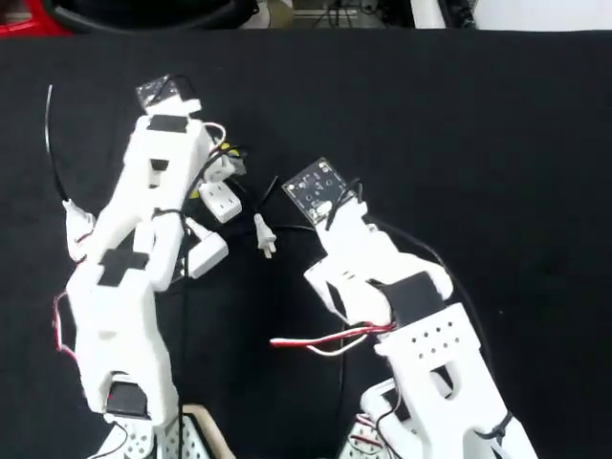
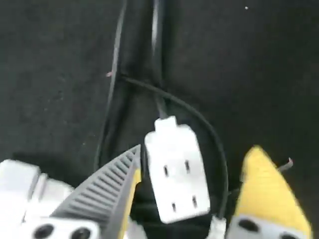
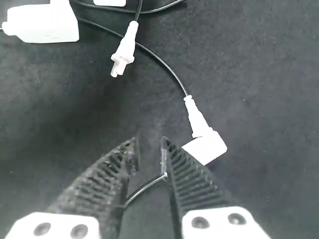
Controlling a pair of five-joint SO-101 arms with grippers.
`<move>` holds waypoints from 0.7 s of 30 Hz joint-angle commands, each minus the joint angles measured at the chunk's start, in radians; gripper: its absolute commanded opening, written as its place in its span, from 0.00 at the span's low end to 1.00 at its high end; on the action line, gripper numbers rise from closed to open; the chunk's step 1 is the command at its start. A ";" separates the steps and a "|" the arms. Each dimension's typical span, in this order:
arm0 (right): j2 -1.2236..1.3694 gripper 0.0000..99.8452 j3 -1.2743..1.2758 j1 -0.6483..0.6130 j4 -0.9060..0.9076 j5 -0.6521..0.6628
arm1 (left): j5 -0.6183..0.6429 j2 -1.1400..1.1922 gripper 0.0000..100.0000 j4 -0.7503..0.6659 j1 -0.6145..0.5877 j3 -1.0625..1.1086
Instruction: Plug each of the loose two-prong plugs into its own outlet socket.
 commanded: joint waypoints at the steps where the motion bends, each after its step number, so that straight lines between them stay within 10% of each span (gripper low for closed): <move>1: 0.008 0.07 -0.021 0.014 -0.005 0.006 | 0.044 0.049 0.22 -0.014 0.010 -0.081; 12: 0.008 0.07 -0.021 0.014 -0.006 0.006 | 0.002 0.066 0.15 0.158 0.012 -0.163; 21: 0.008 0.07 -0.019 0.014 -0.006 0.006 | -0.094 -0.025 0.12 0.568 0.021 -0.486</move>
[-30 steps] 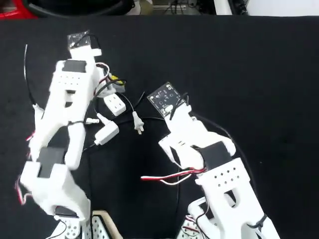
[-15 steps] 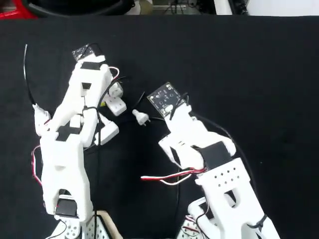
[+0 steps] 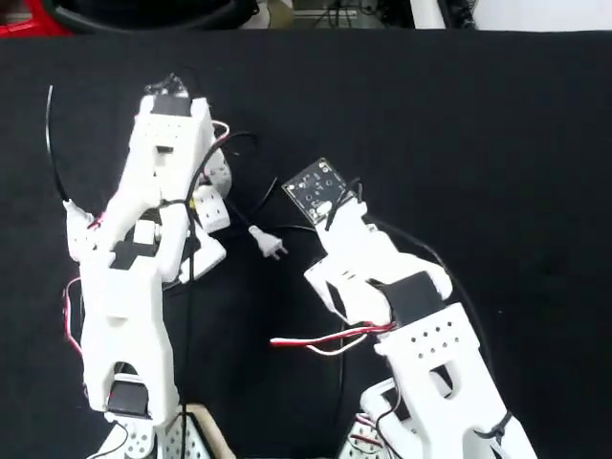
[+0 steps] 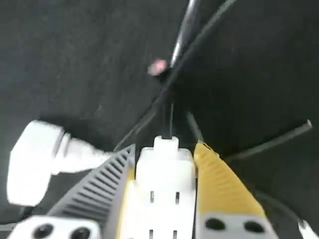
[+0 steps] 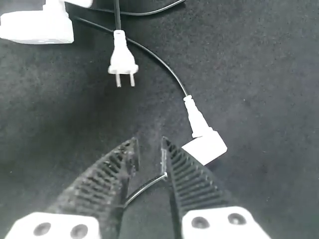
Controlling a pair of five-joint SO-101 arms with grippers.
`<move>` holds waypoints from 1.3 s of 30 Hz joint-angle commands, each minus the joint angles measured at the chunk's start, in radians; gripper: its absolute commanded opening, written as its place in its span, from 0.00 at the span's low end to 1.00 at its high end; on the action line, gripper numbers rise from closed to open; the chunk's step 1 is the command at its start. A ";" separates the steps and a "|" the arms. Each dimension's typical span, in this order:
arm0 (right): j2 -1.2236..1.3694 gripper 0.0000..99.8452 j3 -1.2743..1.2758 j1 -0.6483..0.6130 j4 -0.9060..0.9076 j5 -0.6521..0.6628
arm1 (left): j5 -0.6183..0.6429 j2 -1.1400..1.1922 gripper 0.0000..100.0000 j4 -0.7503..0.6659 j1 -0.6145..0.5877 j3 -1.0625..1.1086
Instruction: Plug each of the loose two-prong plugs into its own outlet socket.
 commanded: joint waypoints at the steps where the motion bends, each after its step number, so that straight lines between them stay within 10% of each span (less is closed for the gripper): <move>1: 0.008 0.07 -0.019 0.014 -0.006 0.006 | -0.012 -0.112 0.12 0.135 0.013 -0.154; 11: 0.008 0.07 -0.025 0.068 0.000 0.044 | 0.104 -0.516 0.13 0.121 0.013 0.377; 17: 0.008 0.07 -0.028 0.104 0.002 0.068 | 0.164 -0.832 0.17 -0.144 0.018 0.839; 39: 0.010 0.07 -0.042 0.104 0.063 0.115 | -0.569 -1.060 0.30 -0.270 0.182 1.299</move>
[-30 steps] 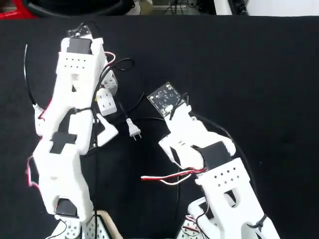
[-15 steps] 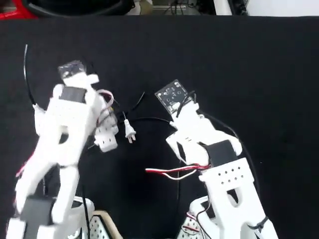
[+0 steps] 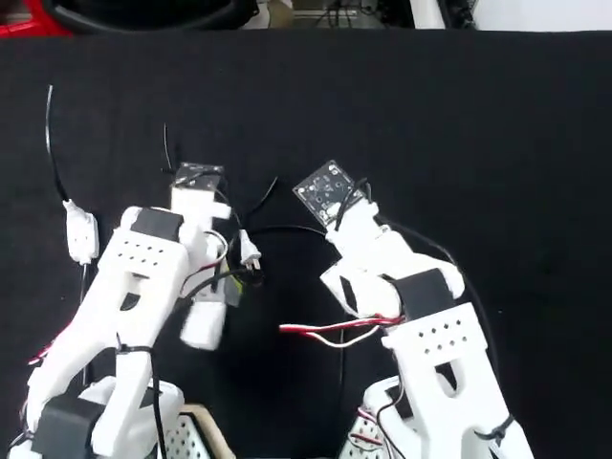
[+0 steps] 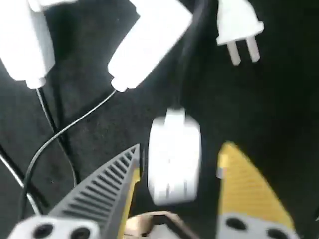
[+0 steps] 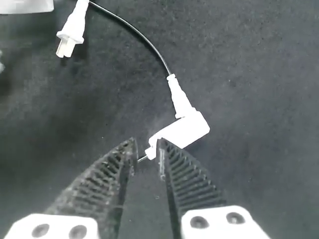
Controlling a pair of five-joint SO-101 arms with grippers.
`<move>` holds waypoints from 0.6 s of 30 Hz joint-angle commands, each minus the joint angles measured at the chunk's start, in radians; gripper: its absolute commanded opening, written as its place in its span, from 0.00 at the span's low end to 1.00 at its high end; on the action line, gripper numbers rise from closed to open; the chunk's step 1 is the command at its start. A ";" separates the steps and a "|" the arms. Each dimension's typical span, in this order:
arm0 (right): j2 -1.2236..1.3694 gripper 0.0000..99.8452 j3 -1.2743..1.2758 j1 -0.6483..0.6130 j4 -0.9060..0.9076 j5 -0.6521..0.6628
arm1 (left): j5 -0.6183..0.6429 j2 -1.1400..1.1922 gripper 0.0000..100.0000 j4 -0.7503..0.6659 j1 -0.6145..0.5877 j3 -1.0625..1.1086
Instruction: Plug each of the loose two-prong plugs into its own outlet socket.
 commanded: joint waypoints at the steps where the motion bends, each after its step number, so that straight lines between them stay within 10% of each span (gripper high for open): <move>1: 0.010 0.07 -0.042 0.014 0.005 0.006 | -0.209 -0.009 0.30 -0.012 0.058 -0.012; 9: 0.010 0.07 -0.041 0.015 0.005 0.006 | -0.733 -0.135 0.30 -0.006 -0.067 -0.008; 18: 0.297 0.07 -0.093 -0.133 -0.173 -0.144 | -0.726 -0.563 0.30 -0.063 -0.618 0.160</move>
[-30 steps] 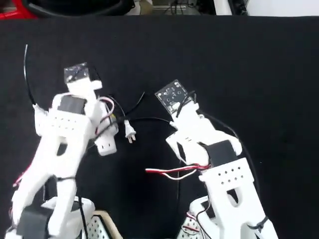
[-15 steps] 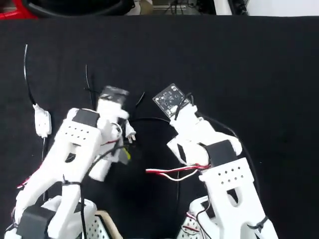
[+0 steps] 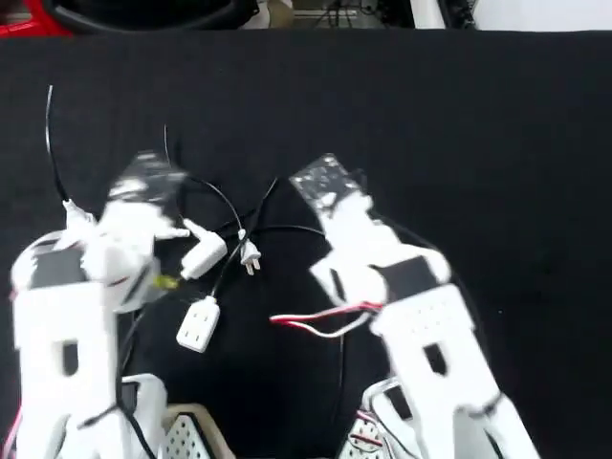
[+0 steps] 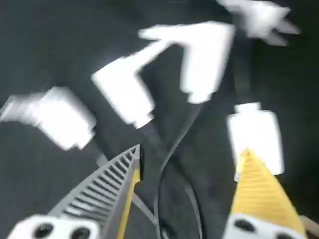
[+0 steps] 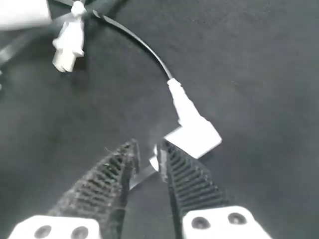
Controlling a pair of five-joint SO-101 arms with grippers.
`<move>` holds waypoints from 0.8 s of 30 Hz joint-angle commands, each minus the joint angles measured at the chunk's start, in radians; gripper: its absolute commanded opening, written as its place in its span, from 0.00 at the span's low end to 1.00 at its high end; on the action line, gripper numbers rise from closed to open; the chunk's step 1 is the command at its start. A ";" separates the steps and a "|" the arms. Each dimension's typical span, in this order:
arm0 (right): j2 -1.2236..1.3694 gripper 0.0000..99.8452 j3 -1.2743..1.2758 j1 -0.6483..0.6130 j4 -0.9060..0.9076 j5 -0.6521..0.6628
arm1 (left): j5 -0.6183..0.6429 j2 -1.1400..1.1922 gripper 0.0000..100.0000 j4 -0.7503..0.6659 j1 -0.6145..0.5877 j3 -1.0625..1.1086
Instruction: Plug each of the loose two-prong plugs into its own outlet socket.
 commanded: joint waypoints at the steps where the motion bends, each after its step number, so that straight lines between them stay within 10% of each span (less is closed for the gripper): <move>1: 0.216 0.07 -0.114 -0.107 -0.095 -0.066 | 0.043 -0.186 0.30 -0.097 -0.174 0.159; 9: 0.717 0.10 -0.492 -0.204 -0.155 -0.204 | 0.164 -0.428 0.30 -0.354 -0.200 0.570; 24: 1.279 0.14 -1.053 -0.264 0.005 -0.315 | 0.227 -0.542 0.30 -0.368 -0.160 0.728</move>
